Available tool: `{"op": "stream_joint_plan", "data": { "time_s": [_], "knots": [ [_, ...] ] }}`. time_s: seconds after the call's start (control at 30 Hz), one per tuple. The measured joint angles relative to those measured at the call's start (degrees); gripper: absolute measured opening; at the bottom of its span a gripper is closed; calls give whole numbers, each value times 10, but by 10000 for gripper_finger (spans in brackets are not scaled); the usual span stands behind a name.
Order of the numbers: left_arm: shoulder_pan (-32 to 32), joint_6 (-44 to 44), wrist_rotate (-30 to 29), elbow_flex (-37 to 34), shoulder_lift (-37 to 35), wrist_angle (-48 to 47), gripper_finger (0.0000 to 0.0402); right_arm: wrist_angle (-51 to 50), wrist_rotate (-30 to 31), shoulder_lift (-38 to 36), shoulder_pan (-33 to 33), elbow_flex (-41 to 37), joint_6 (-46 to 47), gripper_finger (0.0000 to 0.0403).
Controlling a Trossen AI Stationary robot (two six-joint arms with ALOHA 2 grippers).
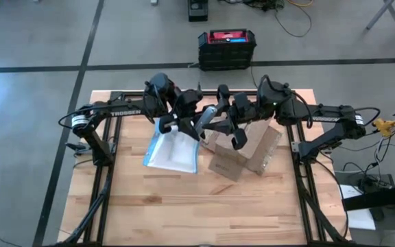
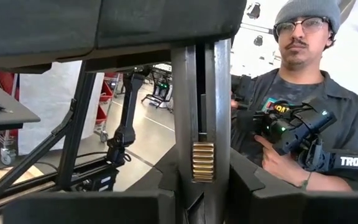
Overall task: Pack items into zip bag
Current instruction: Break down the brown box until it is flat
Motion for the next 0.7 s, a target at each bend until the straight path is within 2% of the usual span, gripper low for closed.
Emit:
{"op": "stream_joint_plan", "data": {
  "time_s": [0.17,0.27,0.37,0.53,0.7],
  "knots": [
    [16,5,-22,18,-12,8,42,-6,60,-2,0,0,13,220],
    [26,5,-26,24,-13,4,42,-2,90,-2,0,0,-1,243],
    [38,8,-43,24,-13,-2,42,0,131,-2,0,0,-6,246],
    [61,14,-69,24,-14,-5,42,0,140,-3,-1,0,-15,230],
    [77,62,-123,24,-15,-43,42,0,214,-9,-1,-1,-42,209]
  ]
}}
